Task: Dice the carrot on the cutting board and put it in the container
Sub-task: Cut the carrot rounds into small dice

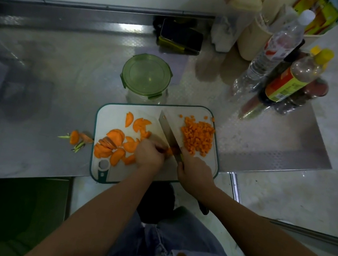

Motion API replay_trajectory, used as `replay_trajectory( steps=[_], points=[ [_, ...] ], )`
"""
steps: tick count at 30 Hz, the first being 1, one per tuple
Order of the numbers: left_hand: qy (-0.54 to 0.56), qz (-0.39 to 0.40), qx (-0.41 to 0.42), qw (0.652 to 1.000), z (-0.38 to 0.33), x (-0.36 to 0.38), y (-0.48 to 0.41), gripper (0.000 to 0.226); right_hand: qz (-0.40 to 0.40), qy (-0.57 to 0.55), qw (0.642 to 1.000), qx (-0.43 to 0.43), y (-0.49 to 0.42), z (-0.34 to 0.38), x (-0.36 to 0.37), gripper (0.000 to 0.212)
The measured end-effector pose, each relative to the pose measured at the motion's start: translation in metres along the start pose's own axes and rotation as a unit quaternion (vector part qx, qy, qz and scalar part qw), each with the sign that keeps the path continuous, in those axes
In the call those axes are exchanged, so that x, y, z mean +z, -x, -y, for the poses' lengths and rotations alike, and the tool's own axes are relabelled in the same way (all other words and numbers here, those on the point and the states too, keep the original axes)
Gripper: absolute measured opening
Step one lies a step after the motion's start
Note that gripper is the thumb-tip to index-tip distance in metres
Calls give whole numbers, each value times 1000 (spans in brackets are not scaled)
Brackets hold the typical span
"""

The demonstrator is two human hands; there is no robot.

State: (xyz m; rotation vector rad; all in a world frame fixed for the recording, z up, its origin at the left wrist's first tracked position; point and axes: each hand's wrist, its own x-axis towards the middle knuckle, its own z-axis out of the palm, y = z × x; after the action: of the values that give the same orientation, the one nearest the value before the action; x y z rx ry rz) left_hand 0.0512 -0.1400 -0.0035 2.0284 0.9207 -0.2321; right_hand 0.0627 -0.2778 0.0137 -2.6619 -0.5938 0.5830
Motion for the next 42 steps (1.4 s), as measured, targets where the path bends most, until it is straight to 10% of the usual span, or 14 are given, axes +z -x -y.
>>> replay_trajectory(
  steps=[42],
  points=[
    [15,9,-60,998,-4,-10,0,11,-8,-23,999,-36,1,3,-14,40]
  ],
)
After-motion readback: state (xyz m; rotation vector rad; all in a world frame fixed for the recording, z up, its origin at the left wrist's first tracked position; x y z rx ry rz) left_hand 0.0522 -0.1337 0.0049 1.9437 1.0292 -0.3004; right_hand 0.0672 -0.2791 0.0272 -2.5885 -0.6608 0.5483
